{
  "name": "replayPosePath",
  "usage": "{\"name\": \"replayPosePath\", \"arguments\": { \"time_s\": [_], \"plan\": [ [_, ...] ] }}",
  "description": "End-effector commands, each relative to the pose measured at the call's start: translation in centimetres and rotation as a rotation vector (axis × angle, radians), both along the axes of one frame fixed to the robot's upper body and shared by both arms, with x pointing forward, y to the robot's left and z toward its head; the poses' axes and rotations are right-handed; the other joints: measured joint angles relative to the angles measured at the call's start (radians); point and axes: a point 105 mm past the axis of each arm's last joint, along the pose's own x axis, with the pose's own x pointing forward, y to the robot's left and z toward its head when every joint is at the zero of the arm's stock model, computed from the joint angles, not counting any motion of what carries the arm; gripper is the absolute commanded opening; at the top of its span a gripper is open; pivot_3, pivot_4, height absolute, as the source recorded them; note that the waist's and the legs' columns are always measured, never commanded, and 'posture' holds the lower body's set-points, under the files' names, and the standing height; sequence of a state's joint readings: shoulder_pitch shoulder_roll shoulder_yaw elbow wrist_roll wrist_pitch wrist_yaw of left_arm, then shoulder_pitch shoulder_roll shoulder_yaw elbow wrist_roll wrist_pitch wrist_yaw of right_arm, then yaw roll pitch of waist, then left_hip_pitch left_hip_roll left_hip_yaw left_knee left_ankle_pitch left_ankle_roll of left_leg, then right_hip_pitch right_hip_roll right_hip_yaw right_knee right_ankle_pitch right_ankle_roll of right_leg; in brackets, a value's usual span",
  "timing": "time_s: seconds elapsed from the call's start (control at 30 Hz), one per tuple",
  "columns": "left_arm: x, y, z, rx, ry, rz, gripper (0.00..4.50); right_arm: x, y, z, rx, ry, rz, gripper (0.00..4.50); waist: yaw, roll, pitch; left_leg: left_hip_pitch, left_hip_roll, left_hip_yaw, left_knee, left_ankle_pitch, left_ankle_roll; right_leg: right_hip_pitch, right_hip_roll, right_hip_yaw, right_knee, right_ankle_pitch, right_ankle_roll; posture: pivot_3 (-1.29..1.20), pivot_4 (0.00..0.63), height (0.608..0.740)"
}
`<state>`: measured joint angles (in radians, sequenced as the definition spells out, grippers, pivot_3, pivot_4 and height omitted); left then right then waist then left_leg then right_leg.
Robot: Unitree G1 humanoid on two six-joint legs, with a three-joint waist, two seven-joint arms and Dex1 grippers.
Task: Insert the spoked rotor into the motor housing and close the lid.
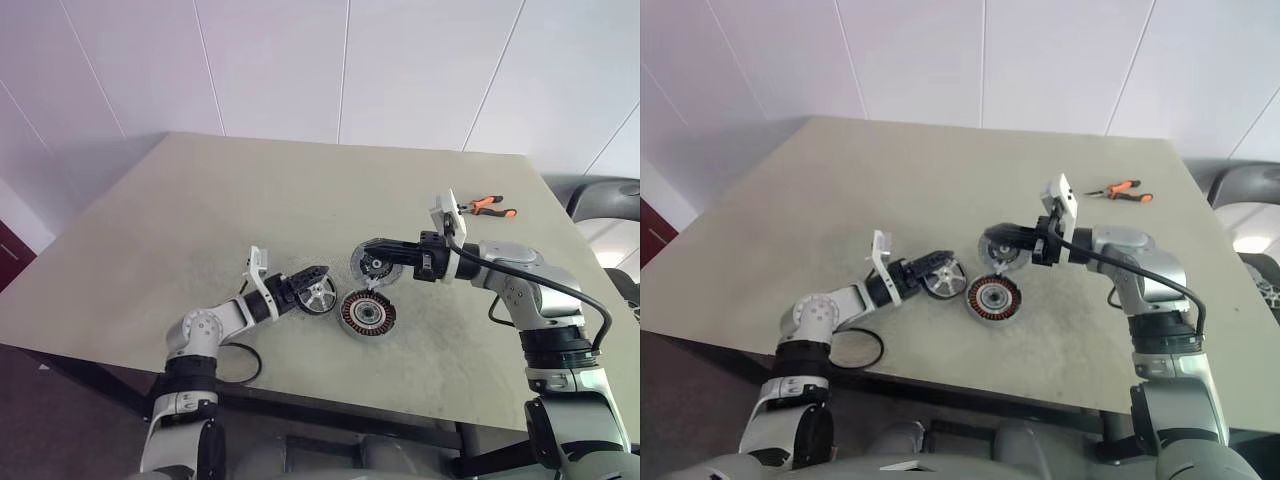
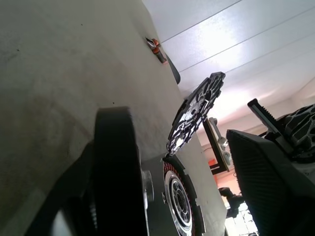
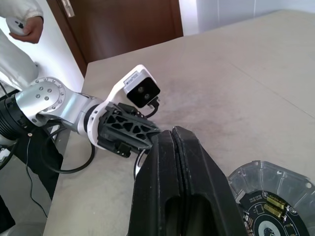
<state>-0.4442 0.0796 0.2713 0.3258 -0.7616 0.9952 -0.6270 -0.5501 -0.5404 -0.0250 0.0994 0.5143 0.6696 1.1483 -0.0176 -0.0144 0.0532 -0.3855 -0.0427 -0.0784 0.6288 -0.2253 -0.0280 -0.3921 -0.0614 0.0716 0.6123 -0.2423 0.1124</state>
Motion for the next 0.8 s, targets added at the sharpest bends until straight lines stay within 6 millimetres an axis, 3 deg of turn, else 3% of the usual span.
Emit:
{"name": "replayPosePath", "arguments": {
  "time_s": [0.03, 0.23, 0.43, 0.6, 0.8],
  "plan": [
    [0.6, 0.4, 0.7, -0.023, -0.013, 0.015, 2.40, -0.2, 0.3, 1.3, 0.009, -0.055, 0.017, 0.00, 0.000, 0.000, 0.000, 0.000, 0.000, 0.000, 0.000, 0.000, 0.000, 0.000, 0.000, 0.000, 0.000, 0.000, 0.000, 0.00, 0.000, 0.740],
    [0.6, 0.4, 0.5, -0.028, -0.007, 0.017, 0.37, 0.0, 0.3, 1.2, 0.005, -0.056, 0.014, 0.00, 0.000, 0.000, 0.000, -0.001, 0.000, 0.000, 0.000, 0.000, 0.000, -0.001, 0.000, 0.000, 0.000, 0.000, 0.000, 0.00, 0.000, 0.740],
    [2.2, 1.6, 1.3, -0.046, -0.048, 0.119, 0.34, 0.0, 0.0, 1.2, 0.004, -0.056, 0.010, 0.00, -0.001, 0.000, 0.000, -0.001, 0.000, 0.000, 0.001, 0.000, 0.000, -0.001, 0.000, 0.000, 0.000, 0.000, 0.000, 0.00, 0.000, 0.740],
    [5.4, 4.8, 6.1, -0.171, -0.175, 0.256, 0.34, -0.1, -0.7, 1.9, 0.029, -0.062, 0.013, 0.00, 0.000, -0.001, 0.001, -0.003, 0.000, 0.000, 0.001, 0.000, 0.000, -0.003, 0.001, 0.000, 0.000, 0.000, 0.000, 0.00, 0.000, 0.740],
    [5.2, 5.0, 11.3, -0.299, -0.292, 0.194, 0.34, 0.4, -2.1, 2.2, 0.028, -0.068, -0.024, 0.00, 0.003, -0.001, 0.000, -0.005, -0.001, 0.000, -0.001, 0.000, 0.000, -0.004, -0.001, 0.000, -0.001, 0.003, 0.000, 0.00, 0.000, 0.740]
  ]
}}
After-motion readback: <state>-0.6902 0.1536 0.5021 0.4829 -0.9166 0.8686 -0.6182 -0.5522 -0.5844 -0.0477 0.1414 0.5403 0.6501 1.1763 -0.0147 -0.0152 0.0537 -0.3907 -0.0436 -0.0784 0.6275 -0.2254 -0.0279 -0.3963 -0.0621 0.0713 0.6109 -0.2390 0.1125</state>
